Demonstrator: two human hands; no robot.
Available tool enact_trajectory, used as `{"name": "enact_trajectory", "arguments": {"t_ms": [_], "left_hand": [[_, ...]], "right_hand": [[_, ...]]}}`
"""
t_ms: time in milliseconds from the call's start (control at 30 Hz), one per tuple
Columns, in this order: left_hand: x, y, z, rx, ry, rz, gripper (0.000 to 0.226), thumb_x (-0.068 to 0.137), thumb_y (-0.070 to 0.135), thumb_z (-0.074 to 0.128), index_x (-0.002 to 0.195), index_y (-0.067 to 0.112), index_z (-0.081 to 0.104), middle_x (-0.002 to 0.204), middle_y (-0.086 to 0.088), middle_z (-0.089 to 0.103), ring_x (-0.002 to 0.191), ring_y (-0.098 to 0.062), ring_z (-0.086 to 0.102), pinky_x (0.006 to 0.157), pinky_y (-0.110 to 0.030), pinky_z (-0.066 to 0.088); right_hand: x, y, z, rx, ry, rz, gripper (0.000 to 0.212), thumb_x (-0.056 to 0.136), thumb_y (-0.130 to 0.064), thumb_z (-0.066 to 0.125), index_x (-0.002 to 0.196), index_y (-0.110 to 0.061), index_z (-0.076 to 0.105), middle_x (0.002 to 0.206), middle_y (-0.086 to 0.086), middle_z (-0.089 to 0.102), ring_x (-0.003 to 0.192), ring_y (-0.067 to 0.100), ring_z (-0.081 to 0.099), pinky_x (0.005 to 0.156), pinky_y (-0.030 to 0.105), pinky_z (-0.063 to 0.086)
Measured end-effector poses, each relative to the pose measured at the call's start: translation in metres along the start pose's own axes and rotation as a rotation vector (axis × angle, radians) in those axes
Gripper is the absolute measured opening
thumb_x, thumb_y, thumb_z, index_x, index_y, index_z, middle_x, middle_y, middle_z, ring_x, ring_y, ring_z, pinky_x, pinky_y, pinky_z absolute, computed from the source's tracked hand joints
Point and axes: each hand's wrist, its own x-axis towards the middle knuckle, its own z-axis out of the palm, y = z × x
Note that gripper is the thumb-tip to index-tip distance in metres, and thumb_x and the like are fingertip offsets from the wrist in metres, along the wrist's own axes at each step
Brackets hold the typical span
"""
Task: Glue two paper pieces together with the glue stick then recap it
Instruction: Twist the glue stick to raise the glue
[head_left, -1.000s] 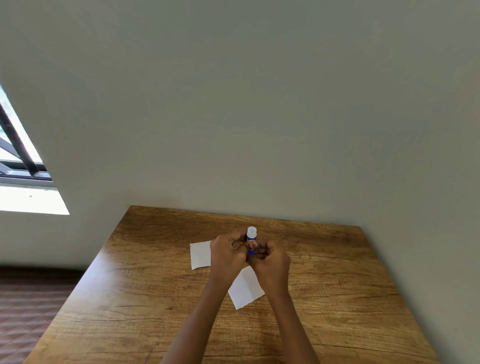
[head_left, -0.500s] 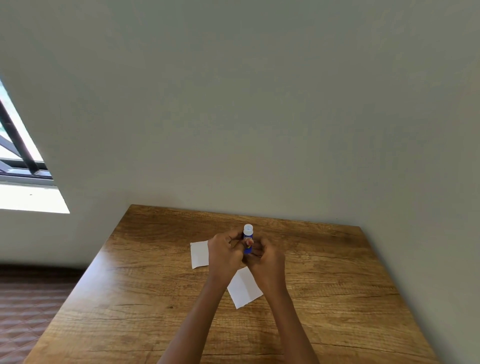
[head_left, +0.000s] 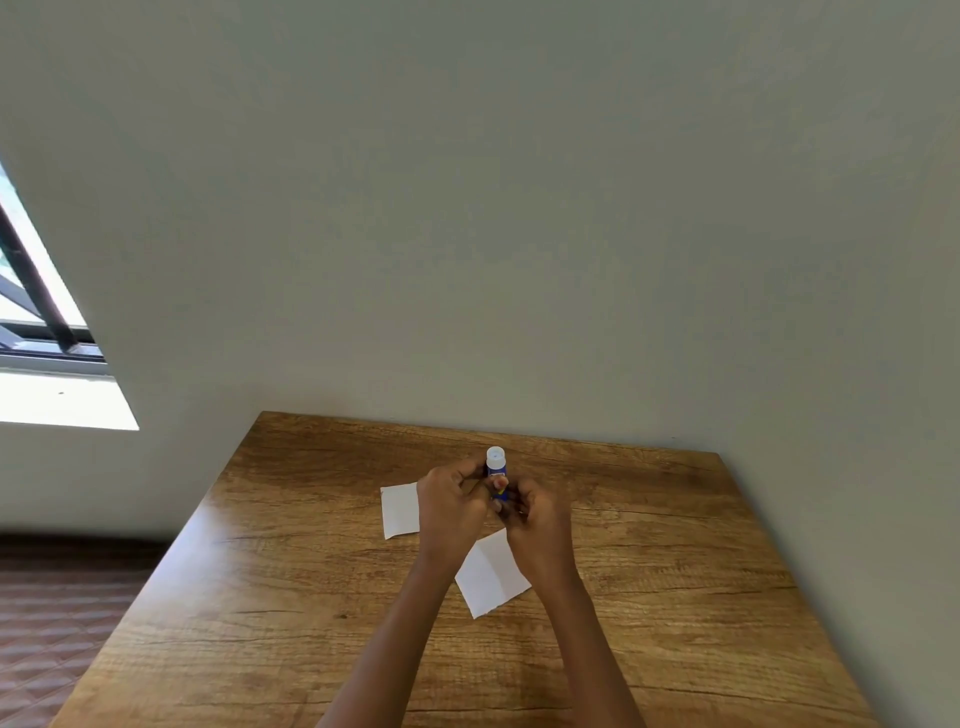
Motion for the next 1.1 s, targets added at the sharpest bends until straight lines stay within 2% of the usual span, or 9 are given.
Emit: {"name": "enact_trajectory", "arguments": {"t_ms": [200, 400, 533, 600, 700, 800, 867, 967, 1100], "left_hand": [[0.004, 0.000, -0.003, -0.013, 0.015, -0.014, 0.025, 0.075, -0.007, 0.065, 0.090, 0.012, 0.075, 0.076, 0.010, 0.068, 0.065, 0.014, 0.060, 0.057, -0.005, 0.046], [0.003, 0.001, -0.001, 0.040, -0.022, 0.020, 0.023, 0.074, -0.005, 0.065, 0.087, 0.011, 0.075, 0.072, 0.011, 0.068, 0.067, 0.009, 0.061, 0.059, -0.007, 0.047], [0.004, -0.004, -0.001, 0.040, -0.006, -0.008, 0.023, 0.074, -0.006, 0.064, 0.082, 0.012, 0.075, 0.070, 0.006, 0.071, 0.057, -0.012, 0.064, 0.057, -0.027, 0.054], [0.004, -0.005, 0.000, 0.049, -0.013, 0.002, 0.025, 0.073, -0.009, 0.063, 0.080, 0.013, 0.074, 0.067, 0.005, 0.071, 0.053, -0.012, 0.063, 0.053, -0.023, 0.052], [0.003, -0.003, -0.001, 0.042, -0.025, 0.000, 0.023, 0.073, -0.011, 0.061, 0.079, 0.008, 0.074, 0.063, 0.014, 0.065, 0.054, 0.004, 0.061, 0.050, -0.007, 0.043], [0.005, -0.004, -0.002, 0.049, -0.025, -0.003, 0.025, 0.073, -0.010, 0.062, 0.083, 0.010, 0.075, 0.067, 0.013, 0.066, 0.061, 0.010, 0.061, 0.055, -0.004, 0.043], [0.005, -0.003, -0.002, 0.034, -0.032, -0.011, 0.026, 0.075, -0.008, 0.064, 0.088, 0.011, 0.075, 0.074, 0.010, 0.069, 0.063, 0.011, 0.061, 0.058, -0.005, 0.044], [0.004, -0.001, -0.002, 0.044, -0.030, 0.010, 0.024, 0.076, -0.006, 0.065, 0.090, 0.010, 0.075, 0.079, 0.010, 0.069, 0.071, 0.017, 0.059, 0.062, 0.000, 0.043], [0.003, -0.003, 0.001, 0.078, -0.056, 0.020, 0.018, 0.075, -0.003, 0.066, 0.084, 0.010, 0.075, 0.072, 0.003, 0.071, 0.063, -0.003, 0.061, 0.058, -0.009, 0.044]], "right_hand": [[-0.002, -0.007, -0.001, 0.093, 0.031, 0.017, 0.031, 0.074, -0.012, 0.075, 0.101, -0.019, 0.063, 0.082, -0.017, 0.066, 0.076, -0.007, 0.064, 0.064, 0.008, 0.050], [-0.003, -0.003, 0.007, 0.090, 0.203, -0.007, 0.022, 0.067, -0.014, 0.081, 0.080, -0.014, 0.064, 0.070, -0.008, 0.066, 0.066, 0.004, 0.063, 0.054, 0.011, 0.047], [-0.004, -0.002, 0.005, 0.136, 0.153, 0.016, 0.020, 0.069, -0.009, 0.079, 0.081, -0.017, 0.065, 0.071, -0.011, 0.066, 0.066, -0.004, 0.063, 0.056, 0.008, 0.047], [-0.004, -0.002, 0.001, 0.134, 0.088, 0.012, 0.018, 0.074, -0.005, 0.074, 0.083, -0.017, 0.065, 0.073, -0.012, 0.066, 0.067, -0.006, 0.063, 0.058, 0.007, 0.047], [-0.002, -0.002, -0.004, 0.115, -0.041, 0.027, 0.019, 0.081, -0.003, 0.066, 0.085, -0.022, 0.064, 0.077, -0.012, 0.067, 0.070, -0.007, 0.064, 0.061, 0.009, 0.048], [-0.002, -0.001, -0.003, 0.114, -0.082, 0.041, 0.022, 0.084, -0.010, 0.066, 0.088, -0.031, 0.059, 0.084, -0.012, 0.068, 0.077, -0.004, 0.065, 0.069, 0.017, 0.050], [-0.004, -0.003, -0.001, 0.113, -0.075, 0.058, 0.023, 0.079, -0.017, 0.071, 0.096, -0.028, 0.059, 0.088, -0.011, 0.068, 0.080, 0.002, 0.065, 0.071, 0.020, 0.050], [-0.006, -0.008, 0.001, 0.079, 0.008, 0.066, 0.032, 0.071, -0.019, 0.078, 0.095, -0.023, 0.057, 0.082, -0.017, 0.063, 0.075, -0.001, 0.061, 0.063, 0.010, 0.045], [-0.008, -0.005, 0.005, 0.075, 0.166, 0.017, 0.025, 0.068, -0.014, 0.080, 0.073, -0.021, 0.056, 0.064, -0.012, 0.060, 0.058, -0.005, 0.057, 0.052, 0.009, 0.042]]}}
